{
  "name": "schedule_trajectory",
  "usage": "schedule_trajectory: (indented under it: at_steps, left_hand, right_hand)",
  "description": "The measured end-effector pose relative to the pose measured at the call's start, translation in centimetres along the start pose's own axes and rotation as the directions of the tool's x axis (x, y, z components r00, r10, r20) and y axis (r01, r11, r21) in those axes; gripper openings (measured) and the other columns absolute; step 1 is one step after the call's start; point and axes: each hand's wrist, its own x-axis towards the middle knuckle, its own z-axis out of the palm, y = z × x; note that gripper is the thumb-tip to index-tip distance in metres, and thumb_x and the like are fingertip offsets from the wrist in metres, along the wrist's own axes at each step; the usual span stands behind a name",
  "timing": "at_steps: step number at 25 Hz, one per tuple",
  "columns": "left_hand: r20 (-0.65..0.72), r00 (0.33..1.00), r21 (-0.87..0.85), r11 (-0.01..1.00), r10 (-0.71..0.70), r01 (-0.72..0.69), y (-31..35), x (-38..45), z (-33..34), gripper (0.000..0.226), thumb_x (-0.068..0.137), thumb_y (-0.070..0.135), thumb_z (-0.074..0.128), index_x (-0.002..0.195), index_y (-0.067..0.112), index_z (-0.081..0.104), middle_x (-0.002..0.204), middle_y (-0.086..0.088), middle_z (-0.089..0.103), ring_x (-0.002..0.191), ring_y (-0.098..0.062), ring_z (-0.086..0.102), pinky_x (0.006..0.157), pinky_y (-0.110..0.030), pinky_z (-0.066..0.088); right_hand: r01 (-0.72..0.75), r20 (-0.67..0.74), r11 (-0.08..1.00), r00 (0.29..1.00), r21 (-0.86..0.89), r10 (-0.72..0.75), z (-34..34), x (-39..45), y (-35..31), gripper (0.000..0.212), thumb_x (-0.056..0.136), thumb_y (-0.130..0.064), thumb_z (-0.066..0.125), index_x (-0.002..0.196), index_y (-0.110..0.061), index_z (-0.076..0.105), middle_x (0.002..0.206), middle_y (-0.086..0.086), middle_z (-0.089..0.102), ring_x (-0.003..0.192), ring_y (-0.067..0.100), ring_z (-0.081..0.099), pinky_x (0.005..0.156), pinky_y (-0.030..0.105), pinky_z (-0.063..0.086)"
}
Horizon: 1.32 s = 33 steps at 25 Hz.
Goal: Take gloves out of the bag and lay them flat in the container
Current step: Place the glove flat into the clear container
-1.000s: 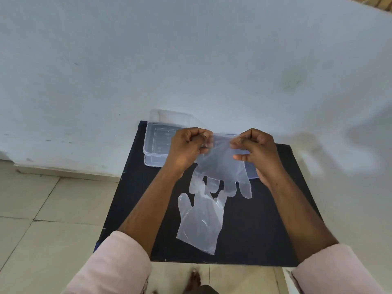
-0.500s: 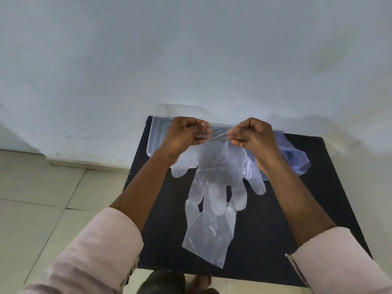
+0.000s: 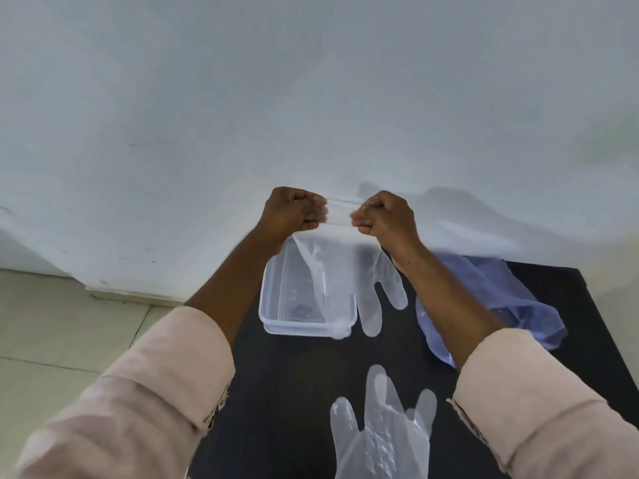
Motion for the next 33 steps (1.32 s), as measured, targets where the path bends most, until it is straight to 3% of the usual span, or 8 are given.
schedule_trajectory:
  at_steps: [5, 13, 17, 19, 22, 24, 29, 33]
  left_hand:
    - [-0.051, 0.998, -0.001, 1.0, 0.027, -0.027, 2.3, 5.9, -2.1, 0.014, 0.09, 0.002, 0.057, 0.095, 0.002, 0.07, 0.091, -0.019, 0.071, 0.083, -0.027, 0.07, 0.081, -0.035, 0.057]
    - [-0.068, 0.914, -0.079, 0.911, 0.4, -0.405, 5.2, 5.9, -3.6, 0.015, 0.088, 0.018, 0.062, 0.09, 0.01, 0.076, 0.084, -0.01, 0.076, 0.083, -0.023, 0.075, 0.074, -0.03, 0.059]
    - [-0.034, 0.967, -0.086, 0.964, 0.251, -0.253, -2.0, 3.9, -3.5, 0.014, 0.093, 0.009, 0.06, 0.093, 0.001, 0.072, 0.086, -0.018, 0.07, 0.084, -0.024, 0.069, 0.079, -0.032, 0.056]
    - [-0.028, 0.989, -0.088, 0.985, 0.143, -0.145, -6.0, 3.1, -3.4, 0.014, 0.093, 0.005, 0.058, 0.093, -0.002, 0.07, 0.087, -0.018, 0.07, 0.083, -0.024, 0.067, 0.08, -0.034, 0.056]
    - [-0.02, 1.0, -0.052, 0.999, 0.01, -0.011, -10.3, 2.2, -3.5, 0.013, 0.092, 0.006, 0.061, 0.087, 0.008, 0.073, 0.083, -0.014, 0.073, 0.081, -0.023, 0.07, 0.078, -0.031, 0.056]
    - [-0.006, 0.999, 0.043, 0.999, -0.032, 0.033, -12.1, 1.9, -3.3, 0.014, 0.091, 0.011, 0.063, 0.084, 0.016, 0.075, 0.085, -0.012, 0.075, 0.085, -0.024, 0.072, 0.078, -0.03, 0.057]
    - [0.052, 0.997, 0.412, 0.909, 0.053, -0.07, -13.6, 1.6, -2.3, 0.014, 0.091, 0.018, 0.062, 0.083, 0.02, 0.074, 0.078, 0.008, 0.073, 0.072, -0.002, 0.066, 0.069, -0.009, 0.048]
    - [0.167, 0.983, 0.592, 0.79, 0.075, -0.161, -14.3, 1.4, -2.0, 0.018, 0.095, 0.017, 0.055, 0.093, 0.01, 0.072, 0.086, -0.003, 0.073, 0.077, -0.014, 0.066, 0.081, -0.031, 0.055]
  right_hand:
    - [0.122, -0.046, 0.989, 0.991, -0.079, -0.126, 3.4, 5.3, -2.3, 0.016, 0.081, 0.005, 0.049, 0.077, -0.007, 0.06, 0.083, 0.014, 0.073, 0.084, 0.03, 0.071, 0.082, 0.048, 0.058]
    - [0.474, -0.194, 0.874, 0.872, 0.105, -0.45, 4.0, 5.2, -4.0, 0.019, 0.082, -0.015, 0.061, 0.072, -0.029, 0.054, 0.08, 0.014, 0.071, 0.084, 0.036, 0.069, 0.077, 0.055, 0.055]
    - [0.387, -0.114, 0.915, 0.92, 0.113, -0.375, 5.4, 2.9, 3.1, 0.016, 0.086, -0.009, 0.063, 0.075, -0.019, 0.056, 0.082, 0.004, 0.071, 0.084, 0.039, 0.066, 0.078, 0.055, 0.051]
    - [0.318, -0.059, 0.946, 0.947, 0.066, -0.315, 5.9, 1.7, 6.8, 0.013, 0.087, -0.013, 0.063, 0.076, -0.015, 0.056, 0.081, 0.005, 0.07, 0.078, 0.033, 0.066, 0.072, 0.046, 0.052]
    - [0.274, -0.018, 0.961, 0.961, -0.022, -0.275, 6.2, 0.3, 10.9, 0.013, 0.089, -0.011, 0.064, 0.078, -0.017, 0.059, 0.072, -0.003, 0.066, 0.065, 0.007, 0.057, 0.062, 0.024, 0.046]
    - [0.245, 0.008, 0.966, 0.969, -0.084, -0.245, 6.4, -0.3, 12.6, 0.011, 0.089, -0.007, 0.064, 0.08, -0.011, 0.06, 0.072, -0.002, 0.066, 0.063, 0.004, 0.056, 0.06, 0.017, 0.045]
    - [0.218, 0.106, 0.927, 0.975, -0.305, -0.195, 6.8, -0.6, 13.4, 0.017, 0.089, -0.002, 0.063, 0.079, -0.01, 0.053, 0.066, -0.008, 0.058, 0.06, 0.001, 0.057, 0.057, 0.009, 0.041]
    - [0.267, 0.284, 0.806, 0.95, -0.529, -0.129, 7.5, -1.0, 13.5, 0.01, 0.092, -0.009, 0.058, 0.086, -0.012, 0.051, 0.077, 0.007, 0.066, 0.067, 0.017, 0.062, 0.065, 0.031, 0.054]
